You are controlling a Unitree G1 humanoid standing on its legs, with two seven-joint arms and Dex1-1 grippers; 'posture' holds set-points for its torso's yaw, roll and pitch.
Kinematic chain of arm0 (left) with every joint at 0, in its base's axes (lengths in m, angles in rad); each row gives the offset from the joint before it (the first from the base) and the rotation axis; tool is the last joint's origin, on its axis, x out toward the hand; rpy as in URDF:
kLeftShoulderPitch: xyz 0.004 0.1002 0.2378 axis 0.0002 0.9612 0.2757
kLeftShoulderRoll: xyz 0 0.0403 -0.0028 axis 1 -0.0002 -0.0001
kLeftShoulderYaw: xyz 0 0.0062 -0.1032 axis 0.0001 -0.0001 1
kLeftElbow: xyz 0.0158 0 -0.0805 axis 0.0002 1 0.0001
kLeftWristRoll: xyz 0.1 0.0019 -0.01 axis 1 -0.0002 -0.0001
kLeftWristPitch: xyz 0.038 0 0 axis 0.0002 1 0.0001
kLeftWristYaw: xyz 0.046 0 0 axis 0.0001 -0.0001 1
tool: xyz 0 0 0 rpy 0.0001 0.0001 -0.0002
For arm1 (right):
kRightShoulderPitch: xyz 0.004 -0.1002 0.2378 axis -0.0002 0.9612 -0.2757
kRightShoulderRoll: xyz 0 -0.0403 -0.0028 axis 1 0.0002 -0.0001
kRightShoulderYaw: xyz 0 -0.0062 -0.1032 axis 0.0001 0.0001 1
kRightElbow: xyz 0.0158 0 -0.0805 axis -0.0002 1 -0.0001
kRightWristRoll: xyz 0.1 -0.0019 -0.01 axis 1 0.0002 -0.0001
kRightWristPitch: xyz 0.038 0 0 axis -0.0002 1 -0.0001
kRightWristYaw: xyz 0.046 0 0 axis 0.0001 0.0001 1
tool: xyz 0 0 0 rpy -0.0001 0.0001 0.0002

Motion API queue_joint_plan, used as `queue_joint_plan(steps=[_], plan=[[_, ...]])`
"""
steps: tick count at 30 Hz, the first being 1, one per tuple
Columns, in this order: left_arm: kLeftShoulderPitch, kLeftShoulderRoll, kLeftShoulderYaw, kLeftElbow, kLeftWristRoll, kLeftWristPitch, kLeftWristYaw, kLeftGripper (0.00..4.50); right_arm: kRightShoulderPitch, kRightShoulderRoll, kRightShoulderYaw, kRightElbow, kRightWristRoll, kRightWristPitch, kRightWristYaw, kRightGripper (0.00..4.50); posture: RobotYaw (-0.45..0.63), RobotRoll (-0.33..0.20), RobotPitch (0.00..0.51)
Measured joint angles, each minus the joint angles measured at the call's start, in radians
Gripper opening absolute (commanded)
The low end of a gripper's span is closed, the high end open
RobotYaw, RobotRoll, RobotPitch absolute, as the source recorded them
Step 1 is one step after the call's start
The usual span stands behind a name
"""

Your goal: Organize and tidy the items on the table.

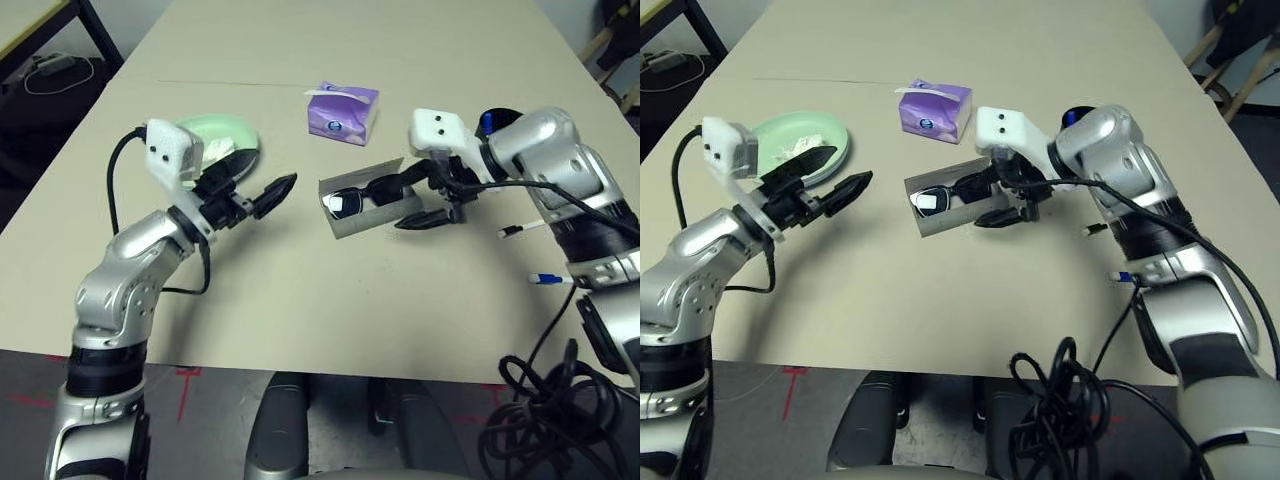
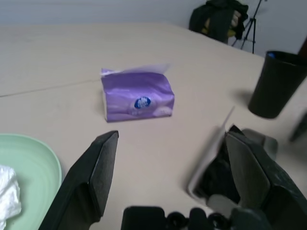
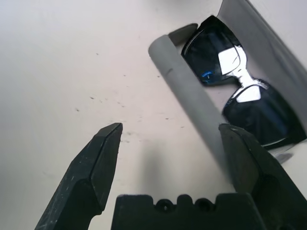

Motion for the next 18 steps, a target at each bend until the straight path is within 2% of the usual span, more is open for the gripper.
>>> queue_joint_plan(steps=[4,10,18], plan=[[-0.029,-0.012,-0.016,0.047,0.024,0.037,0.018,4.5,0.132,0.01,-0.061,-0.141,0.057,0.092,-0.117,4.44,0.04,0.0,0.135],[-0.057,-0.043,-0.021,0.11,0.044,0.048,0.033,4.5,0.323,0.093,-0.167,-0.28,0.132,0.107,-0.324,4.44,0.02,0.0,0.132],[-0.072,-0.061,-0.015,0.112,0.067,0.046,0.056,4.5,0.453,0.201,-0.207,-0.303,0.18,-0.079,-0.528,4.44,0.02,0.0,0.13]])
